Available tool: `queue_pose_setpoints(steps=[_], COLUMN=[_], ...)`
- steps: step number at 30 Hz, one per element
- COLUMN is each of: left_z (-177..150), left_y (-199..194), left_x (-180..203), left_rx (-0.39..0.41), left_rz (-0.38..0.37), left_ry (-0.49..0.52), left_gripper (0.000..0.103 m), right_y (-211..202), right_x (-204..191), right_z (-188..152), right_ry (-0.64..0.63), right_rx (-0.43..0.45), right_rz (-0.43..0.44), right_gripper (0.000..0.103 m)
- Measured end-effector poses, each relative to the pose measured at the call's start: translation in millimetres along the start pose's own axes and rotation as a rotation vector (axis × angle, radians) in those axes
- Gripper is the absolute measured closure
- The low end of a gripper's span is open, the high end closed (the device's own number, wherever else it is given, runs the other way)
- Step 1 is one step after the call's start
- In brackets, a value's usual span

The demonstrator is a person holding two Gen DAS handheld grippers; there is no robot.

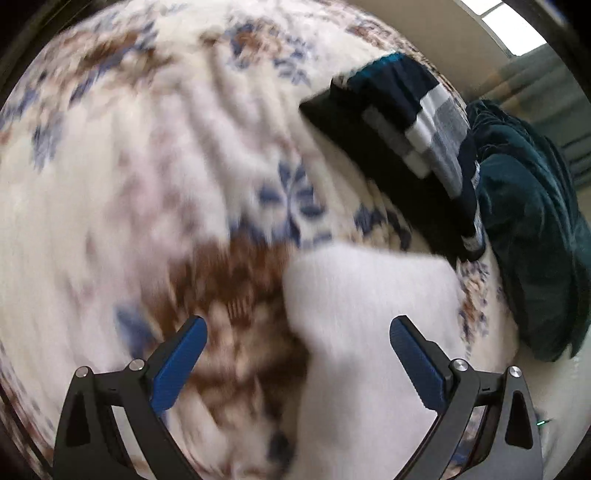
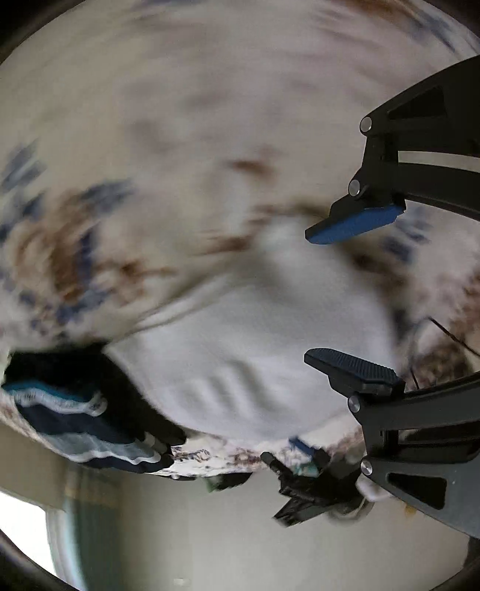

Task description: Fold small clothes

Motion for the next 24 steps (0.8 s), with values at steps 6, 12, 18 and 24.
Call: queue_pose_setpoints(steps=[6,12,18,24], left_z=[-17,-30,-45,-47], left_y=[21,21,33,72], left_x=[13,16,8,8], left_rx=[-0.063,-0.092,-0.137,-0.193], left_rz=[0.009,0.017,-0.157,-0.292], left_ry=[0.01,0.031,-0.007,-0.035], left_gripper=[0.002,0.002,0.002,0.002], right_y=[46,14,43,41], right_x=[3,-5,23,31], right_z=[-42,-64,-63,-28], right_ry=[0.241,0.166,0.245,0.151], right_rx=[-0.031,0.105,-0.05,0.028], right_rz=[0.182,0.006,0.102,0.206], right_gripper=[0.047,0.096,0.067,0.018])
Point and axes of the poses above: each gripper's, at about its wrist camera, not at the fingertips, and y roughly the way its jaws point, x to its right, z to its top, the point moved 4 cm from there along y, roughly the way its jaws point, and after that the axes turned 14 degrees about -z, right-handed, at the moved point
